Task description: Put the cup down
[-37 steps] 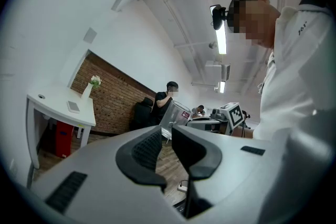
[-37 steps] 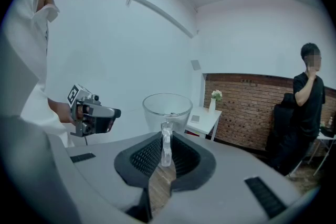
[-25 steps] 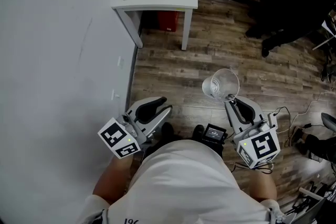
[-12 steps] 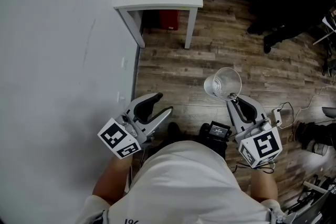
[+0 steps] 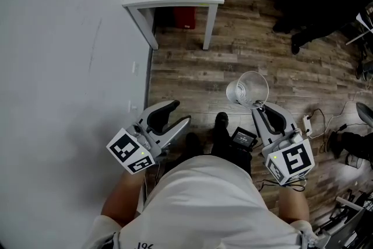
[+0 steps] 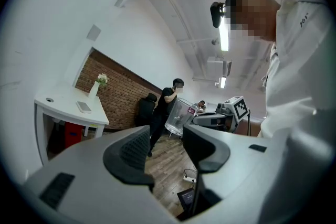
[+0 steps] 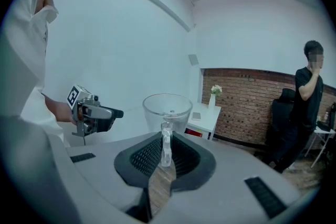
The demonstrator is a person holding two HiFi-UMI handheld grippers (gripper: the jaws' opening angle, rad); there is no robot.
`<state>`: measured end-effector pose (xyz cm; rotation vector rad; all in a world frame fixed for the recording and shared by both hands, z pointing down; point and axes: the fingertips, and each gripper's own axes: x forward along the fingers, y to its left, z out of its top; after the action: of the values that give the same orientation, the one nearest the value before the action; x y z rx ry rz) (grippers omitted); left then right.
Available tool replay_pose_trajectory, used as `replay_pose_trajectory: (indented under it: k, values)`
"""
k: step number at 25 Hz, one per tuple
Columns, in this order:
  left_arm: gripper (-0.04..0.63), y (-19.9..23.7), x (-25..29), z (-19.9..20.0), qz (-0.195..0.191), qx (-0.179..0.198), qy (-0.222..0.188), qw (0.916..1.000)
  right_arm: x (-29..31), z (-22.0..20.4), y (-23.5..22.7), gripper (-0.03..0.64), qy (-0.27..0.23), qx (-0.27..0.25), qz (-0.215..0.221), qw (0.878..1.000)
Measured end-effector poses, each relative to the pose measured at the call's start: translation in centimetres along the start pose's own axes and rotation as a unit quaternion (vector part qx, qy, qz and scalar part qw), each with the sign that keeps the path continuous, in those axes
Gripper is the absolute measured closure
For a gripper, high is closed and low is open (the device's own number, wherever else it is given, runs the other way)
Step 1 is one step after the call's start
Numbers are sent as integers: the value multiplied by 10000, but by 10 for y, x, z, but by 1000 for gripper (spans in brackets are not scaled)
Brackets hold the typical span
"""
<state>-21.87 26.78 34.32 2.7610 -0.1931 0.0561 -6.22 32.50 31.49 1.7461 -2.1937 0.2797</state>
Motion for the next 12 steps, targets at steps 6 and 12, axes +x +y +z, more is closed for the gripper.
replay_pose_trajectory:
  k: [6, 12]
  values:
    - [410, 11, 21, -2, 186, 15, -57, 9998, 15, -5, -26, 571, -39, -77, 174, 9998]
    - [410, 44, 75, 16, 401, -98, -47, 9991, 50, 7, -86, 571, -2, -85, 399, 9992]
